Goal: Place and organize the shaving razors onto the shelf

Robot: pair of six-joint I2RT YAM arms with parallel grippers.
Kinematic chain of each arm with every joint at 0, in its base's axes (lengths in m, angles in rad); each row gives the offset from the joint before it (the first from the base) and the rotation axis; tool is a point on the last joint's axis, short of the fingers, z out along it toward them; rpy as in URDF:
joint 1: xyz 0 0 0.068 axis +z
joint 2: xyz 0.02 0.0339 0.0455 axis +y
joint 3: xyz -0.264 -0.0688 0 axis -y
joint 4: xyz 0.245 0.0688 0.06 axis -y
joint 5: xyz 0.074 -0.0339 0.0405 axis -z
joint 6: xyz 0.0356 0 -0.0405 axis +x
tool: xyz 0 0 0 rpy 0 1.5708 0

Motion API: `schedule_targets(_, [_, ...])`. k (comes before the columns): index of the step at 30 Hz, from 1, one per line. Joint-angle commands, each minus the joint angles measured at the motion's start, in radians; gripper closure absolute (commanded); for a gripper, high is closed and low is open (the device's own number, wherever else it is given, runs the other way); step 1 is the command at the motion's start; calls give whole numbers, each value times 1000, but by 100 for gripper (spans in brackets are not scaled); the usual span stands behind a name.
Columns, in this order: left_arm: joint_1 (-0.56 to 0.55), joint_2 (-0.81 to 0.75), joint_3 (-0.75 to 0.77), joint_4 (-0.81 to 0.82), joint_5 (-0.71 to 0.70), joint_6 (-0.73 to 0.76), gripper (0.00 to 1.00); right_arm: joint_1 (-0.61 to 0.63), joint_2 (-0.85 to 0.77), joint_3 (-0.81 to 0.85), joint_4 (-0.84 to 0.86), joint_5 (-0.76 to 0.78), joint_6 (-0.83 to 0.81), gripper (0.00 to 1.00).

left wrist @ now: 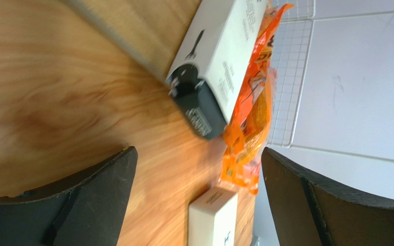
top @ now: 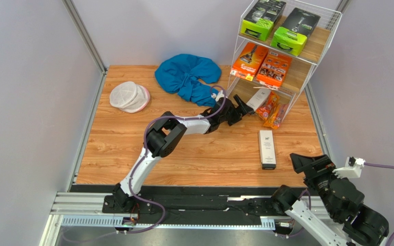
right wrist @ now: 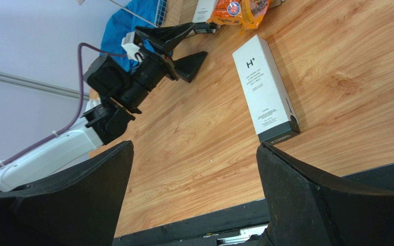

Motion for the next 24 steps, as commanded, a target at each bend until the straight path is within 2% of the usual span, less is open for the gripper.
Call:
schedule_targets(1, [-2, -134, -116, 70, -2, 44, 1, 6, -74, -60, 42, 5, 17, 7])
schedule_targets(5, [-2, -237, -251, 136, 16, 37, 1, 6, -28, -91, 68, -12, 5, 10])
schedule_targets(10, [1, -364, -448, 177, 100, 41, 1, 8, 202, -88, 91, -49, 5, 7])
schedule_targets(15, [12, -542, -653, 158, 189, 81, 1, 6, 393, -124, 218, -102, -47, 2])
schedule_targets(19, [14, -692, -774, 67, 222, 202, 1, 1, 550, -131, 283, -127, -156, 0])
schedule_targets(22, [14, -777, -885, 47, 241, 241, 1, -44, 668, -139, 318, -179, -210, 0])
schedule_targets(24, [12, -814, -955, 42, 255, 262, 1, -129, 749, -153, 356, -279, -272, 0])
